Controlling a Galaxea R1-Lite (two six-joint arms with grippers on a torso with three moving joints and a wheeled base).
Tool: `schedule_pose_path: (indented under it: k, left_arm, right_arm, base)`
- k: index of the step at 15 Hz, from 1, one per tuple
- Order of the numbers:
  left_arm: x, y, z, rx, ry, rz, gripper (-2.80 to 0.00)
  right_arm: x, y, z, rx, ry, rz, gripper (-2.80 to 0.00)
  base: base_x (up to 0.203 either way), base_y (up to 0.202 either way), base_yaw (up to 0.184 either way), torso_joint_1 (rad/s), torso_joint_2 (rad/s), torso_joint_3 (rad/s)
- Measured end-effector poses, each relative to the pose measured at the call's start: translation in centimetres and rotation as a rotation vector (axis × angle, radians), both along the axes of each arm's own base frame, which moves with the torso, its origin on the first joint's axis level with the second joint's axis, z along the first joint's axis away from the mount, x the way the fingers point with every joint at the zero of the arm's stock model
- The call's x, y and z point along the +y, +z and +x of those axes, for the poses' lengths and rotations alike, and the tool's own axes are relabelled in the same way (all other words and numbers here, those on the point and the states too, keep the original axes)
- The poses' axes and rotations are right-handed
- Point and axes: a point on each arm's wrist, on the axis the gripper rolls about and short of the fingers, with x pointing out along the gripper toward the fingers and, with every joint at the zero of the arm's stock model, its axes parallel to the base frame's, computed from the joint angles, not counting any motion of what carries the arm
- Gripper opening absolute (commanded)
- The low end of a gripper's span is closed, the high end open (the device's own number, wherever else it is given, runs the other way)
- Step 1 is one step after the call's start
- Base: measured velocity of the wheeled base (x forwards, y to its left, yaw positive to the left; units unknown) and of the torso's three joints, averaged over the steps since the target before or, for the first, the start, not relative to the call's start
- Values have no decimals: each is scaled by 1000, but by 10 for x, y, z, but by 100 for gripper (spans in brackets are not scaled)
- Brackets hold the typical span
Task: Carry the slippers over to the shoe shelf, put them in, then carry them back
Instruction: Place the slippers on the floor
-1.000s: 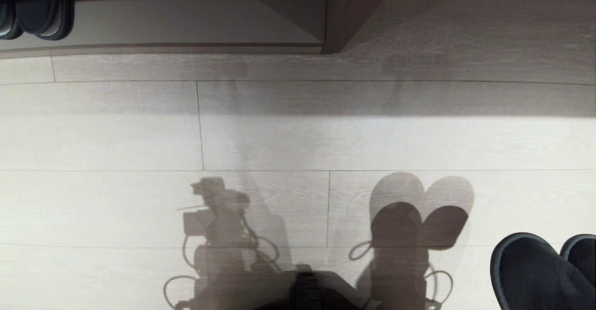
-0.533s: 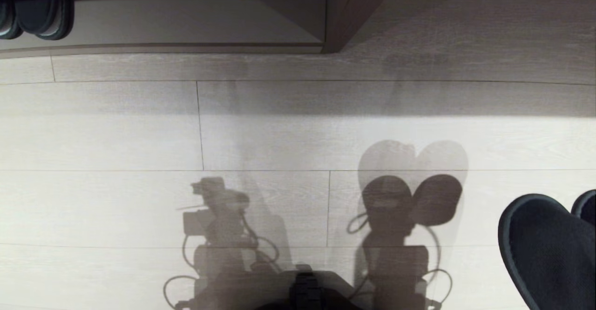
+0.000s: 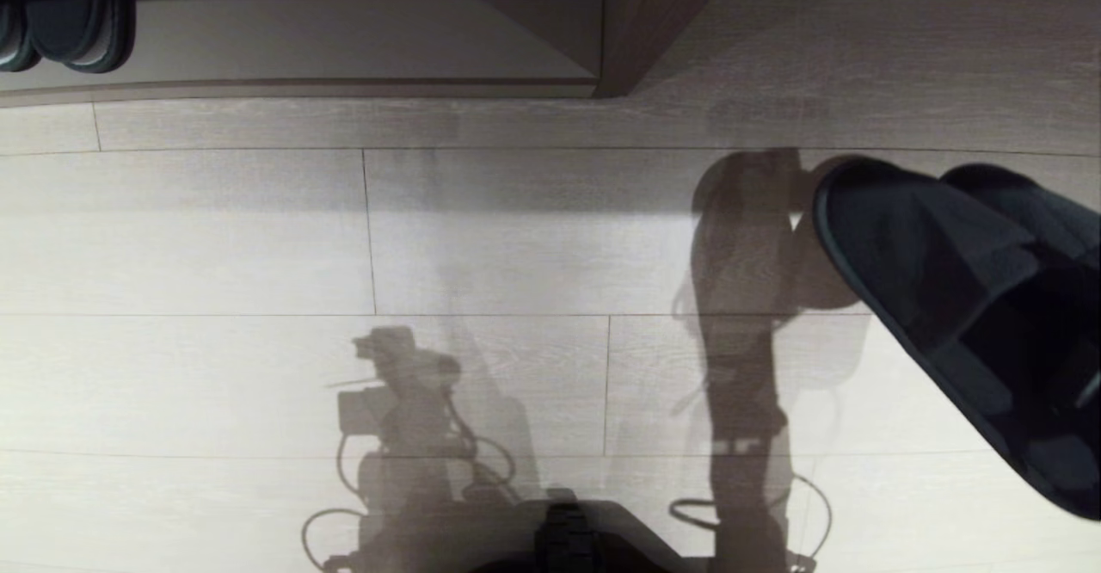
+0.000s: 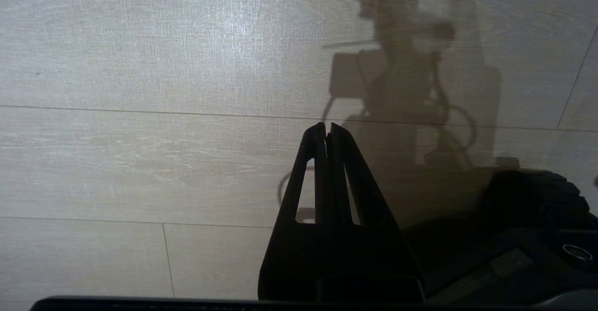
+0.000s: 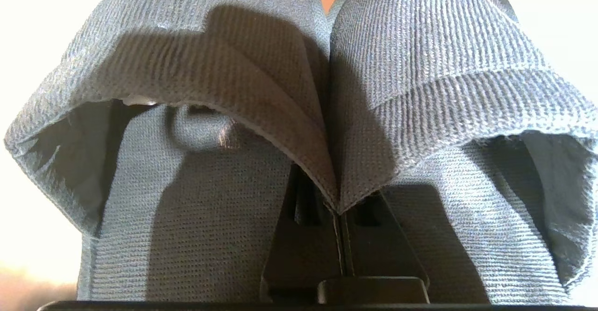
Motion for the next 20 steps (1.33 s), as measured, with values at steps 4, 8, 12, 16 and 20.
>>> schedule_pose_path:
  k: [4, 8, 12, 16, 20]
  left_arm:
    - [0, 0, 0, 0, -1, 1, -280]
    - [0, 0, 0, 0, 0, 0, -280]
    - [0, 0, 0, 0, -1, 1, -280]
    - [0, 0, 0, 0, -1, 1, -280]
    - [0, 0, 0, 0, -1, 2, -280]
  right_arm:
    - [4, 22, 64, -119, -56, 25, -280]
    - [13, 9, 99, -211, -76, 44, -280]
    - [16, -10, 118, -222, -70, 51, -280]
    - [18, -32, 135, -207, -62, 47, -280]
    - [19, -47, 149, -192, -34, 40, -280]
  base:
    - [0, 0, 0, 0, 0, 0]
    - [0, 0, 0, 0, 0, 0]
    - [0, 0, 0, 0, 0, 0]
    - [0, 0, 0, 0, 0, 0]
    - [0, 0, 0, 0, 0, 0]
